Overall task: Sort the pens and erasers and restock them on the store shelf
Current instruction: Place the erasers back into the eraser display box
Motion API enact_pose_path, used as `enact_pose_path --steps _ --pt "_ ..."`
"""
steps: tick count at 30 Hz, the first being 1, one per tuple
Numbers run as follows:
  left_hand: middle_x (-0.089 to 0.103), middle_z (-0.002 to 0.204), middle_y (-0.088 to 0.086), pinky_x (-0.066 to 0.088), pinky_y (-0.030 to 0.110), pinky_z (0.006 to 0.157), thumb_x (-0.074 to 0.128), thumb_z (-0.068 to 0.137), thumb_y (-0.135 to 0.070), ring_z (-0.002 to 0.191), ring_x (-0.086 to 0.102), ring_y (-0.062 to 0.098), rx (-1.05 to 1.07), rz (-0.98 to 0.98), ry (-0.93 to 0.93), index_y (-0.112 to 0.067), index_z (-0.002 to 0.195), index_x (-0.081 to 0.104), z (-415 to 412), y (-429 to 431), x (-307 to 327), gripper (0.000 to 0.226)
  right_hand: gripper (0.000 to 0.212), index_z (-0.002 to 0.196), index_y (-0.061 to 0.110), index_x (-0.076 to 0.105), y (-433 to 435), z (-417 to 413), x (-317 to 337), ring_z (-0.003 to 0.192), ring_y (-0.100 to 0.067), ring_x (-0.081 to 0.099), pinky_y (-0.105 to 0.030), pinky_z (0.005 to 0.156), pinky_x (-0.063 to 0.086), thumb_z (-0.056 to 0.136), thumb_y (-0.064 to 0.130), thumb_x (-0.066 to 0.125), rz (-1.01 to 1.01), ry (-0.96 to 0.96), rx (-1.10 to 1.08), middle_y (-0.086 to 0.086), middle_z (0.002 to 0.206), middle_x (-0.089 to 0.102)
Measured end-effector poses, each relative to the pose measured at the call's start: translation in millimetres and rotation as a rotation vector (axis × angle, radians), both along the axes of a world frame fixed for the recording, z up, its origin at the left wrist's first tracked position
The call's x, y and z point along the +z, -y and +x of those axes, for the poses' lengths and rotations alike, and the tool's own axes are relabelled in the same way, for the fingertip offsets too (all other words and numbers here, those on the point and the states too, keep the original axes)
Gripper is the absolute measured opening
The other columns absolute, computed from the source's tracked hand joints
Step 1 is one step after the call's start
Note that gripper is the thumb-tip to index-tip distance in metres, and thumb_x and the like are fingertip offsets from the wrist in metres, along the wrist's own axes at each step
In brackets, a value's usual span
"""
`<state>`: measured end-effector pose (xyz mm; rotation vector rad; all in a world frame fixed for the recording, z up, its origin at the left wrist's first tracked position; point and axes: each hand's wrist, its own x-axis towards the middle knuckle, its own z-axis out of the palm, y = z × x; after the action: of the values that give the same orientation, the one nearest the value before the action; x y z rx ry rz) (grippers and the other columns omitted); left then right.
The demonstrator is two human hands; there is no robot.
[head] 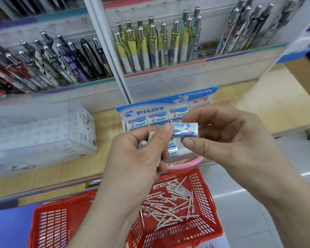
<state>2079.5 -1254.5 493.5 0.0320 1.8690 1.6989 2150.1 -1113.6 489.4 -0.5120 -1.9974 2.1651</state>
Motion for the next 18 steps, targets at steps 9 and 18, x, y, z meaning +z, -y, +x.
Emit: enact_pose_path --steps 9,18 --pt "0.05 0.054 0.004 0.03 0.017 0.037 0.063 0.076 -0.043 0.045 0.041 0.013 -0.073 -0.011 0.01 -0.009 0.073 0.069 5.2 -7.8 -0.8 0.035 0.04 0.107 0.02 0.07 -1.7 1.5 -4.3 0.08 -0.013 0.067 -0.024 0.072 0.055 0.068 0.011 0.077 -0.158 -0.05 -0.098 -0.008 0.092 0.073" --pt "0.063 0.06 -0.018 0.04 0.014 0.051 0.066 0.078 -0.038 0.055 0.055 0.004 0.013 -0.382 -0.557 -0.031 0.066 0.066 -0.7 4.9 -12.0 0.015 0.028 0.094 0.033 0.07 -20.5 -6.6 -7.6 0.065 -0.011 0.065 -0.038 0.067 0.058 0.088 0.008 0.059 0.428 0.284 -0.105 0.015 0.077 0.065"
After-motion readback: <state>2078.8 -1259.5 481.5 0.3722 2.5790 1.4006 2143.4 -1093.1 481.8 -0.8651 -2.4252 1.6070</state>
